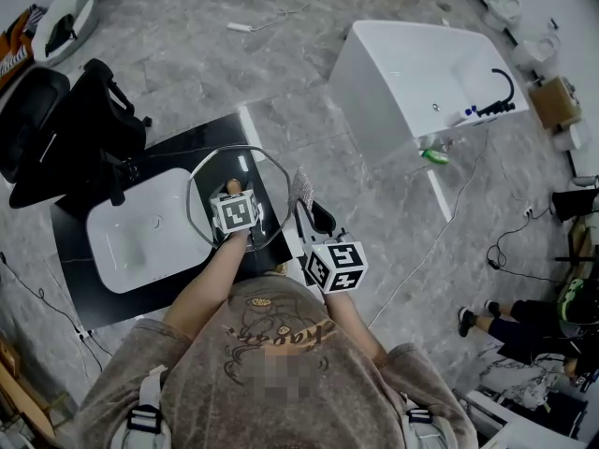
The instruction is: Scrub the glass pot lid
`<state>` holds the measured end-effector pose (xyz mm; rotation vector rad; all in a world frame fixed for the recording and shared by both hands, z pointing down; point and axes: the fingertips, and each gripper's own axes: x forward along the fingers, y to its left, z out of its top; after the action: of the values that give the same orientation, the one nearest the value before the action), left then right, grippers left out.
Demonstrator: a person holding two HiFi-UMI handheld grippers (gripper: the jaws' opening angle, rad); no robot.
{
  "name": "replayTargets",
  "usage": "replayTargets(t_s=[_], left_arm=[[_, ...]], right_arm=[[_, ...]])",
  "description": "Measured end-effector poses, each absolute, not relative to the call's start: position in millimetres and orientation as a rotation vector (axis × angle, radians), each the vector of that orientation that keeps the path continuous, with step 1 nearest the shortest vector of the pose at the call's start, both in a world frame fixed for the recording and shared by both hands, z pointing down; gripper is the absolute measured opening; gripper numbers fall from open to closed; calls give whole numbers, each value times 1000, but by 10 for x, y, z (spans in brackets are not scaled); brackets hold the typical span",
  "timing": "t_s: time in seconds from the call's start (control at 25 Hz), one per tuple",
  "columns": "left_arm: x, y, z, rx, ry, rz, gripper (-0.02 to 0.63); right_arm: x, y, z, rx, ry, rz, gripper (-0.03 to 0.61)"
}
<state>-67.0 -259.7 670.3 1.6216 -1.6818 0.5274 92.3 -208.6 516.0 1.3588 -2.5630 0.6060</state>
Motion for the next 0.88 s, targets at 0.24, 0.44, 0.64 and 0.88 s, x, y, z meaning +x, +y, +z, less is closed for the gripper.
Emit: replayTargets(t_s=[0.24, 0.44, 0.64, 0.88], left_arm=[[-724, -2576, 6690, 1564, -1658, 512, 231], [-778, -2461, 6679, 1585, -1545, 524, 184], [-847, -2330, 6661, 1641, -1497, 554, 181], [-852, -2310, 6443, 1729, -1439, 515, 181]], right_arm=[[970, -2111, 5191, 1359, -2559, 609, 81], [986, -2174, 5225, 1351, -2558, 613, 81], [901, -2229, 5214, 1328, -2574, 609, 81], [812, -2216, 5221, 1309, -2579, 604, 81]])
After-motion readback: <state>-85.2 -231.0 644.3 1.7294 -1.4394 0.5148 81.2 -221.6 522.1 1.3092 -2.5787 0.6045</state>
